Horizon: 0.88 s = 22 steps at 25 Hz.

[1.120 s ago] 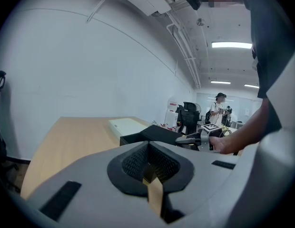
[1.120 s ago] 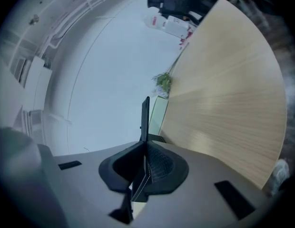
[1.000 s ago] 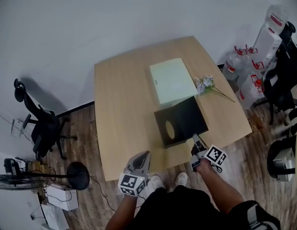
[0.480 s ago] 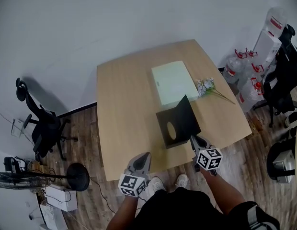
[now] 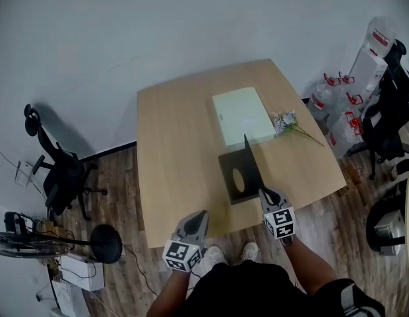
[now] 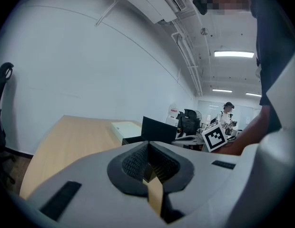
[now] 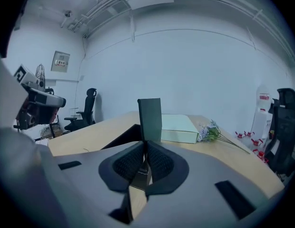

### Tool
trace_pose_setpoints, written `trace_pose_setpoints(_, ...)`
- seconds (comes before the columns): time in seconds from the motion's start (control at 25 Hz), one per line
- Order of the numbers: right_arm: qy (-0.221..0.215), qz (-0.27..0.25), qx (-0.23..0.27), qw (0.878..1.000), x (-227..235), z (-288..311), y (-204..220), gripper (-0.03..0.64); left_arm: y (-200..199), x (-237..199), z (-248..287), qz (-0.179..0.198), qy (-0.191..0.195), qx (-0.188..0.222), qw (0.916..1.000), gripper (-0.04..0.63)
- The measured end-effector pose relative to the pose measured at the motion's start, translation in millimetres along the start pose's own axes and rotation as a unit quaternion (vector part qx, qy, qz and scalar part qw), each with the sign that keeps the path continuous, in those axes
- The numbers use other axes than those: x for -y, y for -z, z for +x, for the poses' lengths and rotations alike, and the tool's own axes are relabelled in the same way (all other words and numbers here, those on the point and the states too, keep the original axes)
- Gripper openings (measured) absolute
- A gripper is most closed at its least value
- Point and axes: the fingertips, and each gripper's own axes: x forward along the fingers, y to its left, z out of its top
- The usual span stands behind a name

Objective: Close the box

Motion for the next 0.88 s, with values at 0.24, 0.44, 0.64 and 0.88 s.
trace_pose_setpoints(0.24, -0.022, -0.093, -0.022, 0.995, -23, 1, 5, 0.044, 5, -5, -8, -0.009, -0.007, 0.003, 0.9999, 0.015)
trace_pose_setpoints(0.44, -0.032, -0.159, -0.038, 0.986, -33, 4, 8, 0.049, 2, -5, -8, -0.01, -0.006, 0.009, 0.9999, 0.015)
trace_pose_setpoints(0.64, -0.053, -0.18, -0.038, 0.981, -46, 1, 14, 0.051, 2, -9, -12, -0.016, -0.006, 0.014, 0.9997, 0.015)
trace_pose_setpoints(0.88, -0.057, -0.132, -0.019, 0.989, -44, -12, 3, 0.06, 2, -8, -10, -0.015, -0.005, 0.014, 0.9998, 0.015)
